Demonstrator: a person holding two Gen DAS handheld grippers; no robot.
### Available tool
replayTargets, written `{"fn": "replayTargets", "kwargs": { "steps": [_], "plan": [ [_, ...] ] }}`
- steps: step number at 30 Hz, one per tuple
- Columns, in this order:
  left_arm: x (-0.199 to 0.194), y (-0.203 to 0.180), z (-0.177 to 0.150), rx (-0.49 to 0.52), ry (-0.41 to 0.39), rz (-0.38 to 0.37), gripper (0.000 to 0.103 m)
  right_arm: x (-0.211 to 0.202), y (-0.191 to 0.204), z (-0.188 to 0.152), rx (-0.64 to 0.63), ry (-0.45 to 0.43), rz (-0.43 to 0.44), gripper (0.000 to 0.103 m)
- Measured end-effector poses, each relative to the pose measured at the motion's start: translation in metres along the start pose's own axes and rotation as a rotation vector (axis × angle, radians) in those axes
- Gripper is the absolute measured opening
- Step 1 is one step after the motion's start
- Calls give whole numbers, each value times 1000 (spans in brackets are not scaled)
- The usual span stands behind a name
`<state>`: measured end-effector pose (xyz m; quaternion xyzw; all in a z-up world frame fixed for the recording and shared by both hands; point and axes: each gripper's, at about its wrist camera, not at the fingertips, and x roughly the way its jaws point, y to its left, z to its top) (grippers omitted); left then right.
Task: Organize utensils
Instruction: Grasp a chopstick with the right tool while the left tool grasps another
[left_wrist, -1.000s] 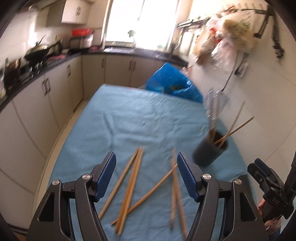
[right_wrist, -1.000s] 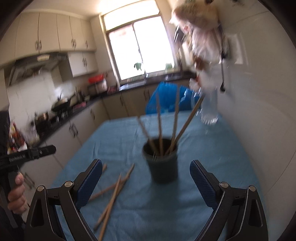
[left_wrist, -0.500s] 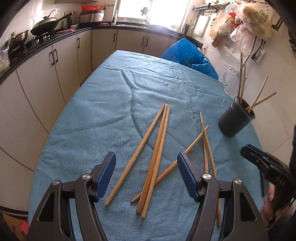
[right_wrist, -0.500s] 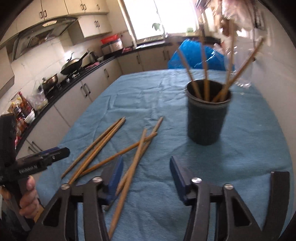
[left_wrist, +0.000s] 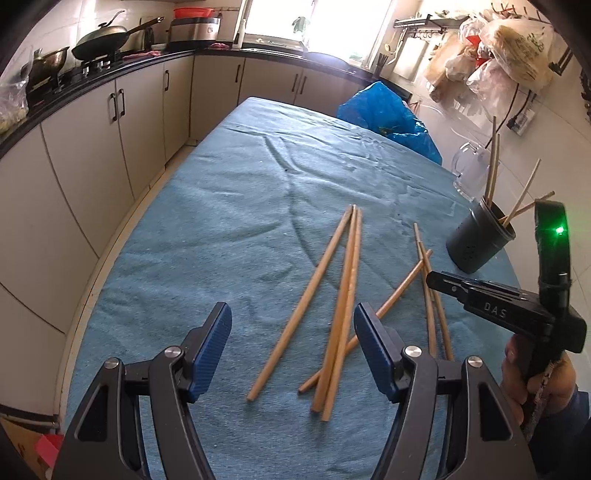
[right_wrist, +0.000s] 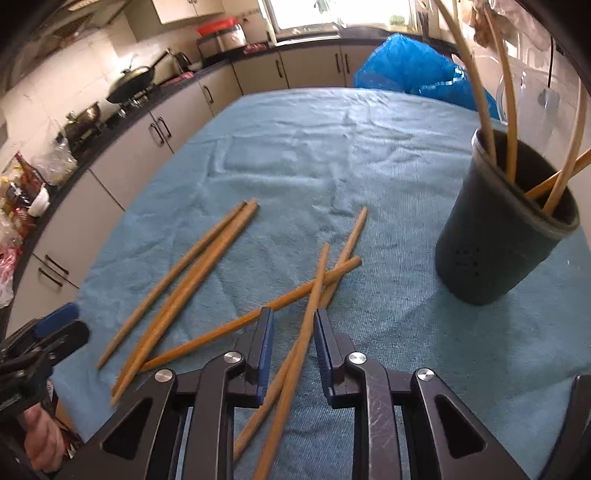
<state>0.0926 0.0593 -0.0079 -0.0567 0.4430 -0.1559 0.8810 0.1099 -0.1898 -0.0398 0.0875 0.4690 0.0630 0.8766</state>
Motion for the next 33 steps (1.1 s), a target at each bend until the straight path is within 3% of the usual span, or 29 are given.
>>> {"fn": "replayTargets", "kwargs": {
  "steps": [1,3,8,18,23,29,33],
  "plan": [
    [0,1,0,-2,1,-1,68,3,-1,0,0,6,-1,21],
    [1,1,0,-3,3,1,68,5,-5,-1,21,8,4,9],
    [3,-2,4,0,12,-2,68,-9,-21,-5,60,-10,23,9],
    [38,-33,36,91,108,-21,67,-38,-63,-38,120,-24,-82,8],
    [72,-47,64,147,153,30,49,-32,-76,-45,133,-13,-72,8],
    [98,-55,69,253,224,52,49,-34,-79,-48,134,-19,-55,9],
    [105,-59,62,304,232,82,49,-35,-81,-50,137,-20,-46,9]
  ]
}}
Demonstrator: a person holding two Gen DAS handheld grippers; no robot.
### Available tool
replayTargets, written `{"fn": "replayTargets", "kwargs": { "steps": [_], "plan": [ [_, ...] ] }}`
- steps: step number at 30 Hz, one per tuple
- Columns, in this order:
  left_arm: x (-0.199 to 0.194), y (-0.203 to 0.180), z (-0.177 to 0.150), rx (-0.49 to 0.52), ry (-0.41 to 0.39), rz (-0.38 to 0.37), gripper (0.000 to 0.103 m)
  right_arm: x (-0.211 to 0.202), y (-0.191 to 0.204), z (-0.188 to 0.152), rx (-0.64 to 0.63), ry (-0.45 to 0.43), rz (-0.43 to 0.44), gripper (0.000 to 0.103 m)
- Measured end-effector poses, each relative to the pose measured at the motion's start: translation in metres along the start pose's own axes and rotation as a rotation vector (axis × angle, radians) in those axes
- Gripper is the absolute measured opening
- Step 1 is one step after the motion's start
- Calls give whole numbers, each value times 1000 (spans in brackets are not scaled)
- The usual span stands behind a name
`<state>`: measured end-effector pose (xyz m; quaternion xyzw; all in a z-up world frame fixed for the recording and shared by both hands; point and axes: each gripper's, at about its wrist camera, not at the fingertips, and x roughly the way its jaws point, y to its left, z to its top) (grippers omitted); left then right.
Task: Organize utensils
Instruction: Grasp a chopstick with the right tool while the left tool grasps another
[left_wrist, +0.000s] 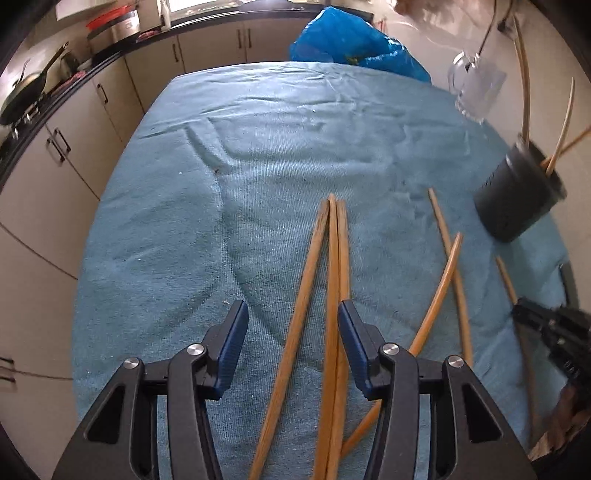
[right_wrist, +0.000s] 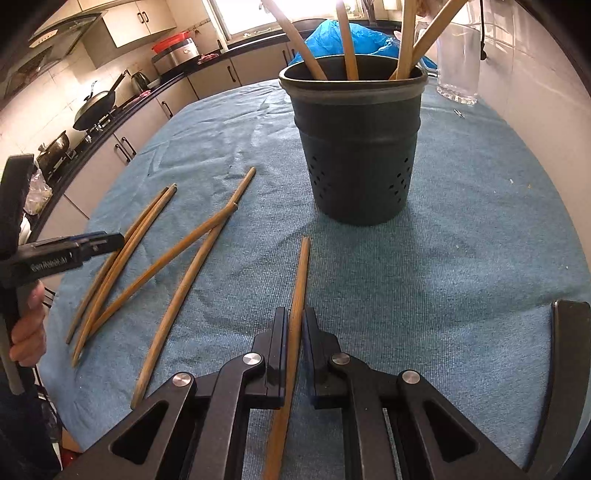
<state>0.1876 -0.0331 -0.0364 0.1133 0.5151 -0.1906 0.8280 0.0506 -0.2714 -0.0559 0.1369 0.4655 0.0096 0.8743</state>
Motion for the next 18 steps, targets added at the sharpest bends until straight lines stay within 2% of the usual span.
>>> {"fn": "replayTargets", "kwargs": {
  "steps": [6,9,13,16,18],
  "plan": [
    [15,9,13,-43,29,27,49,1,2,1,3,7,0,9],
    [23,8,27,-39,31,67,45,2,1,4,10,17,6,9],
    [28,10,41,-47,36,60,42,2,1,5,6,26,7,9],
    [29,15,46,-68,30,71,15,2,0,5,1,28,9,9],
    [28,20,48,-91,29,41,14,3,0,6,-3,29,7,9]
  ]
}}
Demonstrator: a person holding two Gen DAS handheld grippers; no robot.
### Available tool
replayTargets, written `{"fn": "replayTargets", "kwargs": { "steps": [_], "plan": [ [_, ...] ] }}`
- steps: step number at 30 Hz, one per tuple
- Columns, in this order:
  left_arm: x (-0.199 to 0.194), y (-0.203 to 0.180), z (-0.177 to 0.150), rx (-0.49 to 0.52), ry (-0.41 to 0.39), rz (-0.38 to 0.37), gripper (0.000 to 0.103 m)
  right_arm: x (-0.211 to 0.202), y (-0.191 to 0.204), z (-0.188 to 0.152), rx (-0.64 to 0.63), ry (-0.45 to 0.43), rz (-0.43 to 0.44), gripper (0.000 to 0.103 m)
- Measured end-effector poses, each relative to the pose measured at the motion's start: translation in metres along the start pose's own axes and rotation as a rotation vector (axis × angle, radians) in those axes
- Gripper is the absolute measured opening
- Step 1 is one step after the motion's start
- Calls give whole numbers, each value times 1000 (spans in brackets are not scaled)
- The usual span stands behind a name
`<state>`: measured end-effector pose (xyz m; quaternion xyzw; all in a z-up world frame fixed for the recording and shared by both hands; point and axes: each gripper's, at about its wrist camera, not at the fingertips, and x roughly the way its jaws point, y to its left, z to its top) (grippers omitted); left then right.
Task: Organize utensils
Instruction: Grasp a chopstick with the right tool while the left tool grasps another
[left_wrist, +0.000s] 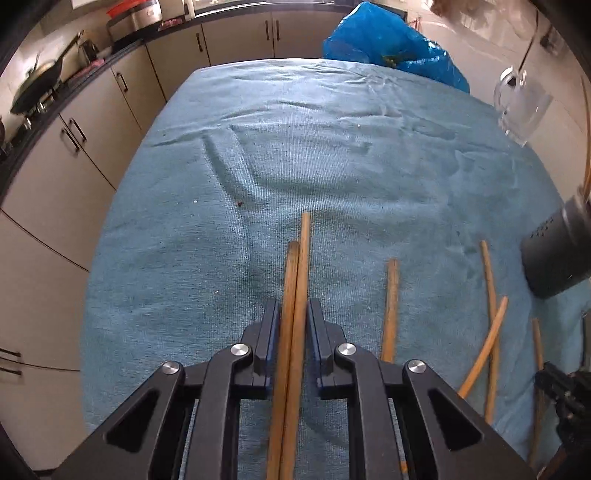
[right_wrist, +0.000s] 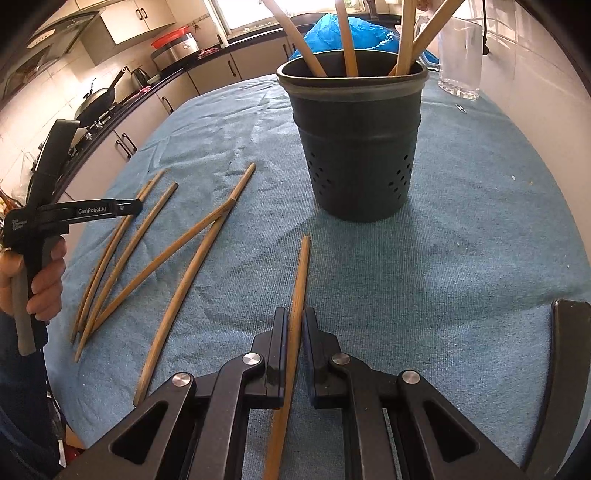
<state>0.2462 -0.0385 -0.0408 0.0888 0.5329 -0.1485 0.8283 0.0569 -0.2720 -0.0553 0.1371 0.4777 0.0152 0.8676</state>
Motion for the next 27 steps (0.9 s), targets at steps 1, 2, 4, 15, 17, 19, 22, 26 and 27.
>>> {"fn": "replayTargets", "kwargs": {
  "steps": [1,2,4,15,17,19,22,26,27],
  "plan": [
    [0,3,2,-11,0,-29,14,0,1,0,-3,1,-3,9],
    [0,6,3,-19,3,-41,14,0,1,0,-3,1,-3,9],
    [1,11,7,-39,7,-52,15,1,2,0,4,-1,1,9],
    [-8,33,19,-123,2,-129,15,1,-1,-3,7,-8,6,9],
    [-4,31,18,-113,12,-101,15,0,-1,-4,6,-10,5,9],
    [-2,31,17,-114,19,-82,15,0,-1,-4,6,-11,6,9],
    [-1,31,17,-113,20,-92,15,0,-1,-4,4,-9,6,9],
    [4,25,22,-98,23,-63,15,0,0,0,-3,1,-2,9],
    [5,25,23,-95,27,-59,15,1,1,2,-2,4,-5,9]
  ]
}}
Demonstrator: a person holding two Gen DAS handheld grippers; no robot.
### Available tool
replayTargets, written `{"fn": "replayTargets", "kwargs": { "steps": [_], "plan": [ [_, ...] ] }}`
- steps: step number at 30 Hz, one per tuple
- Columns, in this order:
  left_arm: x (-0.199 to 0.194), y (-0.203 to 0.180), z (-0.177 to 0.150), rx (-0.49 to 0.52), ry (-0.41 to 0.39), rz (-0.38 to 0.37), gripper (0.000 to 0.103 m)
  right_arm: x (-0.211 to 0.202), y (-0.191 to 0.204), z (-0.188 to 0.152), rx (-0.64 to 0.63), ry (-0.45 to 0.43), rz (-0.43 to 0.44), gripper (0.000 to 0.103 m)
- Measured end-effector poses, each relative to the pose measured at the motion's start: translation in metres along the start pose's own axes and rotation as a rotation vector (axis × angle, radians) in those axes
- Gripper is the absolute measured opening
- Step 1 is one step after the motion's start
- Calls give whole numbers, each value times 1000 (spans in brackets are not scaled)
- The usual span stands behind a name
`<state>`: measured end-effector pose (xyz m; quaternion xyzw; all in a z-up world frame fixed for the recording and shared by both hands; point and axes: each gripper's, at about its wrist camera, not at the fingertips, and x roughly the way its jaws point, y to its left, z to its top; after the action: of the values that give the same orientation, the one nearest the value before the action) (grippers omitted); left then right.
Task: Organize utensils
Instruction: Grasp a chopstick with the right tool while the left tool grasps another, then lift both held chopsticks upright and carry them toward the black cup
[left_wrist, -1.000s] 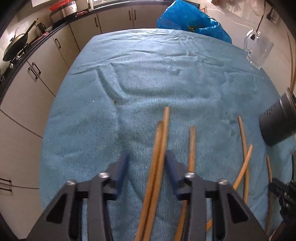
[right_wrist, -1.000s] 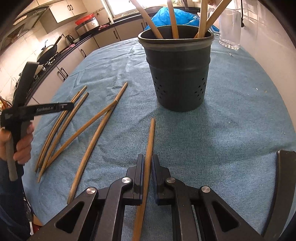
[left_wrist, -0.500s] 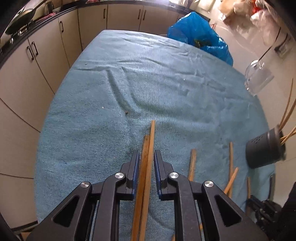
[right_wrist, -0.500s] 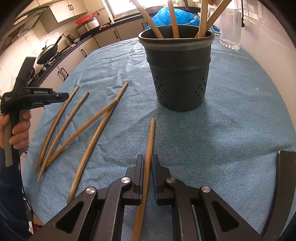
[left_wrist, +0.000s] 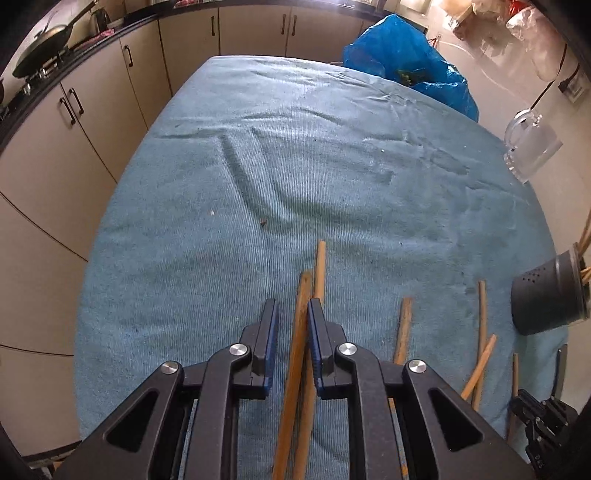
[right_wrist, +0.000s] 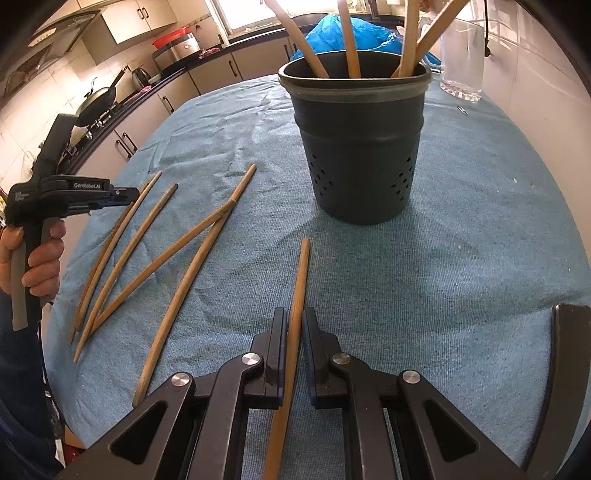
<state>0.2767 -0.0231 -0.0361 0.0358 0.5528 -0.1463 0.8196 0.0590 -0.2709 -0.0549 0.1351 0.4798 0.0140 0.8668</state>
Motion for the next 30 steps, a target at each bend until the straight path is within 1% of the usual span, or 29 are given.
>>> {"fn": "replayTargets", "kwargs": {
  "steps": [2,6,7,8,9,11,13,16,18,20,21,22,23,27,28,30],
  "plan": [
    [6,-4,5,8,18,9,16,2,2,4,-2,14,-8,9],
    [8,-10,9,22,-2,64,16,7,6,13,-22,33,-39,9],
    [8,-11,9,19,-3,69,15,8,7,15,-30,36,-50,9],
    [8,-11,9,18,-6,80,8,10,10,18,-45,42,-69,9],
    [8,-12,8,20,-11,102,7,13,12,21,-60,47,-84,9],
    [6,-11,6,15,-13,88,7,17,17,26,-96,58,-112,9],
    [-1,-5,2,-8,-25,51,7,20,20,31,-111,66,-116,8],
    [-25,1,-3,-34,-78,26,7,14,17,37,-94,41,-65,7],
    [-46,3,-7,-41,-126,8,7,-4,18,41,-93,-31,-43,6],
    [-76,2,-12,-42,-190,-7,7,-23,19,44,-90,-98,-18,7],
    [-89,0,-14,-42,-215,-13,7,-37,20,46,-86,-148,-1,7],
    [-100,-1,-17,-42,-239,-18,7,-46,21,46,-86,-180,8,7],
    [-119,-4,-23,-40,-279,-31,7,-59,22,46,-88,-225,21,7],
    [-167,-21,-42,-23,-389,-63,7,-101,25,34,-95,-383,88,7],
    [-178,-28,-50,-13,-414,-73,7,-107,28,34,-100,-408,98,7],
    [-192,-38,-61,1,-442,-94,7,-119,33,25,-111,-466,106,7]
  ]
}}
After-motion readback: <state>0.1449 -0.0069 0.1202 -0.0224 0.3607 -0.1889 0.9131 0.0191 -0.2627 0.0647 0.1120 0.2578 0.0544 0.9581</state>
